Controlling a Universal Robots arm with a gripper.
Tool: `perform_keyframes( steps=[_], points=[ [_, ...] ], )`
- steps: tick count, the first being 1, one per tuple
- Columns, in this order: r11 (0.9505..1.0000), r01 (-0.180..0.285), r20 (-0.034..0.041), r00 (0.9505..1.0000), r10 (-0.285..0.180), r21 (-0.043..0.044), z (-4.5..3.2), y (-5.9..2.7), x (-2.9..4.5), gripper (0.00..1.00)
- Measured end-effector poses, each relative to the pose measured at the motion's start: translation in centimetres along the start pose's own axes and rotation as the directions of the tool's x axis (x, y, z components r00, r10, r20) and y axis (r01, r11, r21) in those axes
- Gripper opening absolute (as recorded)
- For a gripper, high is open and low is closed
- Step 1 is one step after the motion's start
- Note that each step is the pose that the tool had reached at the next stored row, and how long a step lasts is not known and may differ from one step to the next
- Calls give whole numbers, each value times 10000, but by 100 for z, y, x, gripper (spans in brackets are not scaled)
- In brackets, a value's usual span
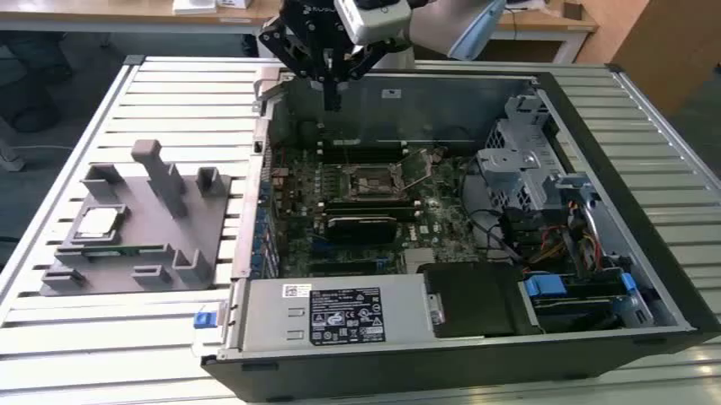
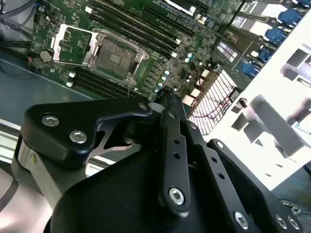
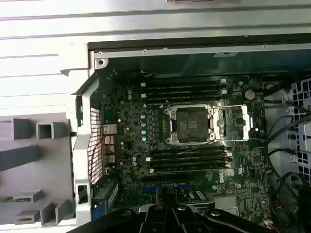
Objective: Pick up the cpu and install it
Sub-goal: 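Reach for the cpu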
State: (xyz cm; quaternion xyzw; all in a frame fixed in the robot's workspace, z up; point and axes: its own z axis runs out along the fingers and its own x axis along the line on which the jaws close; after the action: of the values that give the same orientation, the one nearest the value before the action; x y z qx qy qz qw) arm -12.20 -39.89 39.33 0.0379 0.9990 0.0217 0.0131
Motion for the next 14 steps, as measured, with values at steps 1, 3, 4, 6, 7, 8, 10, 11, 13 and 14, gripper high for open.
perform_keyframes(
  steps=[1,3,4,6,7,8,10,11,13,14],
  points=[
    [10000,0,0,10000,0,0,0,0,0,11],
    [10000,0,0,10000,0,0,0,0,0,11],
    [10000,0,0,10000,0,0,0,0,0,11],
    [10000,-1,-1,10000,1,1,-1,0,5,11],
    [10000,0,-1,10000,0,1,-1,0,7,11],
    [10000,0,0,10000,0,0,0,0,8,11],
    [10000,0,0,10000,0,0,0,-1,12,11],
    [10000,0,0,10000,0,0,0,-1,14,11],
    [10000,0,0,10000,0,-1,0,-1,18,11],
    [10000,0,0,10000,0,0,0,-1,19,11]
  ],
)
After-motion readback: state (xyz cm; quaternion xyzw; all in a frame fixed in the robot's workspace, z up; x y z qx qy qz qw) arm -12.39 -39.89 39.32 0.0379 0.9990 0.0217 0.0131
